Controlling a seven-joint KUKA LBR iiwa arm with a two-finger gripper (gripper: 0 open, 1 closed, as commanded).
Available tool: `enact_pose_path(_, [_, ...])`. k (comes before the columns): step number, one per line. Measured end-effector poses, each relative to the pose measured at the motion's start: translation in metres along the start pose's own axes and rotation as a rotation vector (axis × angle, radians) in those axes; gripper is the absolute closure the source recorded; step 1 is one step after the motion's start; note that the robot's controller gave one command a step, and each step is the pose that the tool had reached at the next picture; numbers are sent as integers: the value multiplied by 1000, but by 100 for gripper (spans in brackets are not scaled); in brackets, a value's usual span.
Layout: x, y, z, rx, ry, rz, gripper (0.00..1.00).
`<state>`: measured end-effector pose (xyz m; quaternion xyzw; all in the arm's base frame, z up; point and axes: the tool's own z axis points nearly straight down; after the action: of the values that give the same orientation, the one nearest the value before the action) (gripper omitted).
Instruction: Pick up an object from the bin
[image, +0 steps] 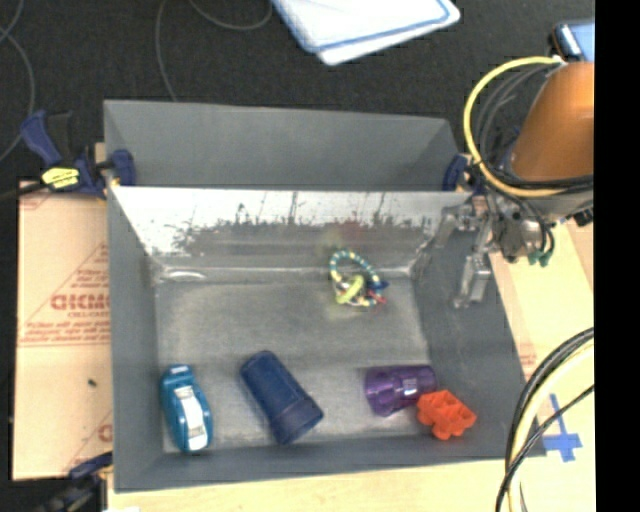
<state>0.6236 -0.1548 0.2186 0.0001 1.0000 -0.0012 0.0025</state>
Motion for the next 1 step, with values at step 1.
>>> enact_pose_path(1, [26,17,73,0,1,-126,0])
